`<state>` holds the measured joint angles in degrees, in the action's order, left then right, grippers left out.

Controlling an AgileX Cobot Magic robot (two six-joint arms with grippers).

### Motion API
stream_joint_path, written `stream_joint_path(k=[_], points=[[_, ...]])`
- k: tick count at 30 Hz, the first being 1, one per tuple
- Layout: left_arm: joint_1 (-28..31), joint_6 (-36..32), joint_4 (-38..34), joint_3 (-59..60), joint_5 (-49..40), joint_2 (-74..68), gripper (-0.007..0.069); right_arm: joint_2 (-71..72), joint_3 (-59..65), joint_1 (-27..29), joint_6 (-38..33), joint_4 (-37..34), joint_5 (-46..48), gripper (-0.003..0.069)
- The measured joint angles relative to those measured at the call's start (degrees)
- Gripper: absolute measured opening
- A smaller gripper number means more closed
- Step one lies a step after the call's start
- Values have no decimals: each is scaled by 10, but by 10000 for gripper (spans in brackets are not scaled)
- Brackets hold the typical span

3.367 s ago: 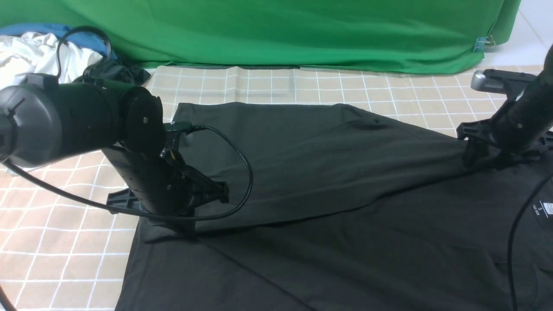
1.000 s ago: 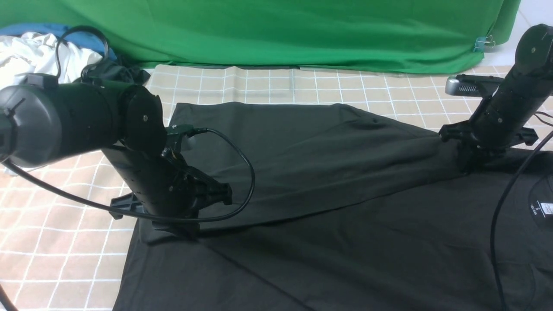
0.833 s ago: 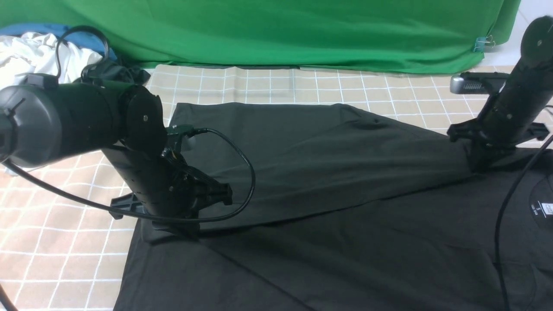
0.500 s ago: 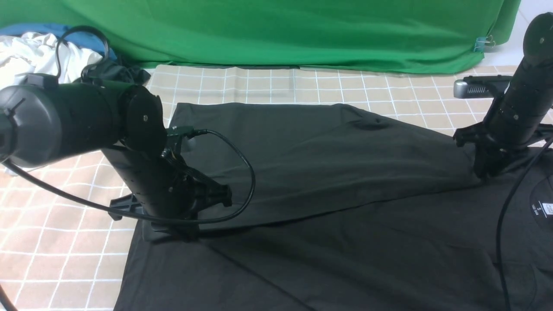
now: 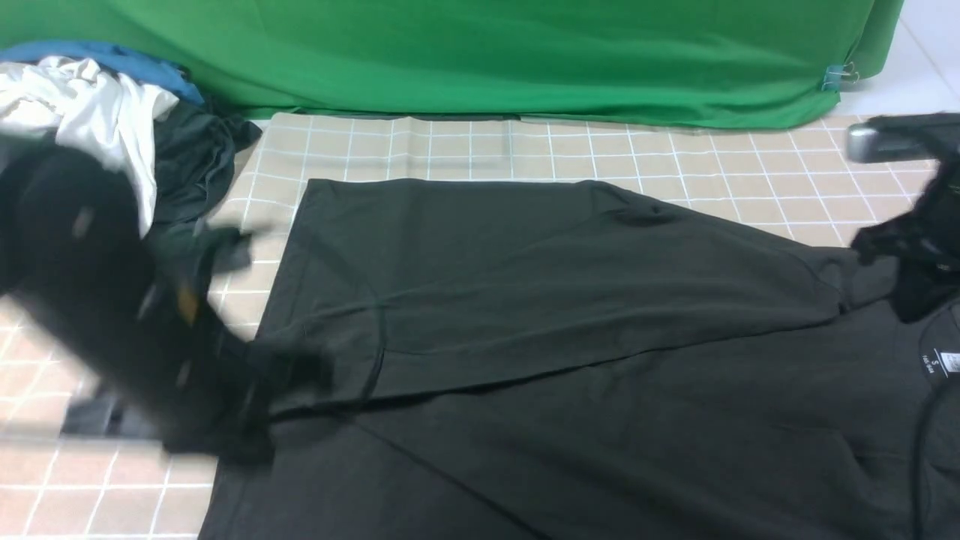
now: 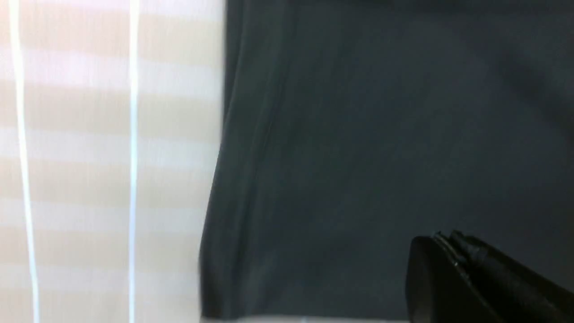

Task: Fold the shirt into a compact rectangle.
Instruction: 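Grasp the near edge of the shirt at its hem and shoulder corners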

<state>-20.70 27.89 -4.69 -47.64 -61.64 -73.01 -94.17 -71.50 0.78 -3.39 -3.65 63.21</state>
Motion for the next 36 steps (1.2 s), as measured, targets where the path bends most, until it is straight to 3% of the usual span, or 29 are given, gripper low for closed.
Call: stream_joint_path(k=[5, 7, 10, 19, 22, 25, 28, 31, 32, 33, 34, 36], points=[[-29, 31, -2, 104, -8, 34, 23, 103, 108, 0, -18, -51, -53, 36], [-33, 38, 3, 135, -6, 34, 60, 125, 137, 0, -30, -67, -60, 36], [-33, 68, 28, 154, 5, 31, 144, 133, 154, 0, -40, -76, -63, 36], [-26, 125, 96, 175, 42, -23, 526, 133, 157, 0, -45, -85, -76, 38], [-15, 124, 94, 178, 64, -58, 593, 133, 158, 0, -56, -85, -77, 41], [-10, 118, 88, 174, 62, -76, 585, 133, 158, 0, -59, -85, -77, 43], [-10, 108, 78, 170, 63, -88, 522, 133, 158, 0, -59, -85, -76, 46], [-10, 93, 56, 167, 74, -96, 313, 133, 158, 0, -60, -87, -65, 55], [-10, 84, 47, 166, 80, -97, 190, 133, 158, 0, -60, -87, -58, 57], [-10, 82, 47, 166, 81, -97, 173, 133, 158, 0, -60, -87, -56, 57], [-10, 71, 40, 165, 86, -96, 80, 133, 158, 0, -60, -87, -45, 63], [-10, 60, 40, 161, 86, -90, 33, 133, 158, 0, -60, -87, -27, 69]])
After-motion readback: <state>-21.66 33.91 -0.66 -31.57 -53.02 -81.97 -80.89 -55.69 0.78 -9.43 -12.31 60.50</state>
